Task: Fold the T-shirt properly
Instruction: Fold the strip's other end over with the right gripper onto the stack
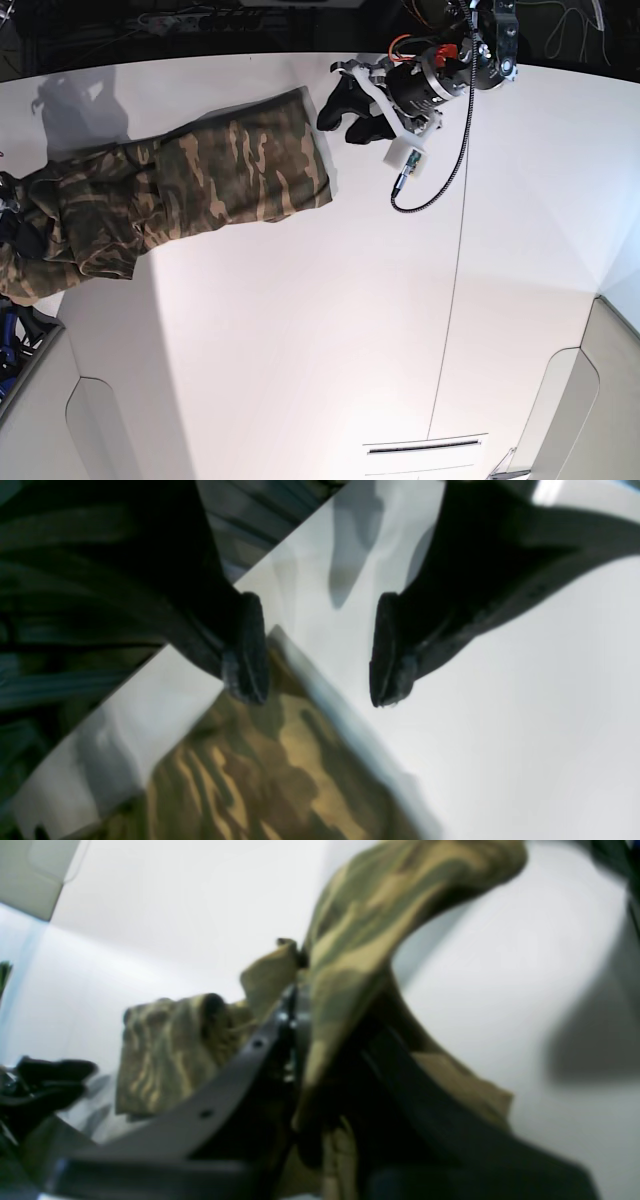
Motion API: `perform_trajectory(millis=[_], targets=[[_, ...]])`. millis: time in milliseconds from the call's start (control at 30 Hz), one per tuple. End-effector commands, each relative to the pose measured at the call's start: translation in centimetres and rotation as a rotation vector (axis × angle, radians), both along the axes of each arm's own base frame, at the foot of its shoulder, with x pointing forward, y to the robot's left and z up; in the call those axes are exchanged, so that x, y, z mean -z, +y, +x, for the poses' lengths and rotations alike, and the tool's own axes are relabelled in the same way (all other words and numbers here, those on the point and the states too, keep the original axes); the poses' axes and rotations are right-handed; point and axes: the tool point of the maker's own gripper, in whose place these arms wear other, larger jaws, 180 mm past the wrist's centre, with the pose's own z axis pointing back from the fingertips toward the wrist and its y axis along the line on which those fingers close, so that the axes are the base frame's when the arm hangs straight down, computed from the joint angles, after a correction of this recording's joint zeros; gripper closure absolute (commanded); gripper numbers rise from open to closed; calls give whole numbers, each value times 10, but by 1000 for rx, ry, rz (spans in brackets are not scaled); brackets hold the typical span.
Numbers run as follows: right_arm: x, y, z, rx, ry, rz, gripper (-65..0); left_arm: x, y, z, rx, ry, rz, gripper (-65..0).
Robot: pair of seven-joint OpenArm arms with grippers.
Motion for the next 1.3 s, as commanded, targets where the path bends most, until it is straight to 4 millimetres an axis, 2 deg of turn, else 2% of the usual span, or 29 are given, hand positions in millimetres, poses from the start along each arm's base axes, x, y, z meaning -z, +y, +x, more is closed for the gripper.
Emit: perform_trajectory(millis=[0, 200, 333, 433, 567, 733, 867, 967, 1000, 1033, 1167, 1267], targets=[[-23, 6, 7, -21, -79, -3, 0, -3, -6, 3, -6, -18, -36, -353], [-47, 61, 5, -102, -203, 22, 0, 27, -27, -5, 34, 72, -74, -353], [-49, 99, -1, -167, -231, 60, 0, 37, -28, -1, 34, 95, -72, -353], [-37, 132, -8, -234, -201, 111, 0, 37, -27, -1, 34, 95, -73, -353], [-19, 186, -14, -339, -156, 156, 0, 37, -27, -1, 34, 95, -73, -353], [3, 253, -36, -499, -88, 176, 0, 37, -27, -1, 34, 94, -73, -353], [22, 288, -52, -597, -59, 109, 0, 37, -27, 0, 35, 92, -71, -353], [31, 304, -61, -651, -47, 69, -244, 37, -27, 0, 37, 90, -71, -353], [32, 309, -65, -670, -44, 71, -302, 37, -27, 0, 38, 91, -71, -353], [32, 314, -68, -685, -41, 78, -331, 37, -27, -1, 41, 94, -70, -353], [26, 323, -76, -717, -39, 125, -331, 38, -31, -8, 92, 103, -64, -352], [21, 321, -72, -710, -58, 126, -331, 36, -34, -17, 146, 123, -71, -352]])
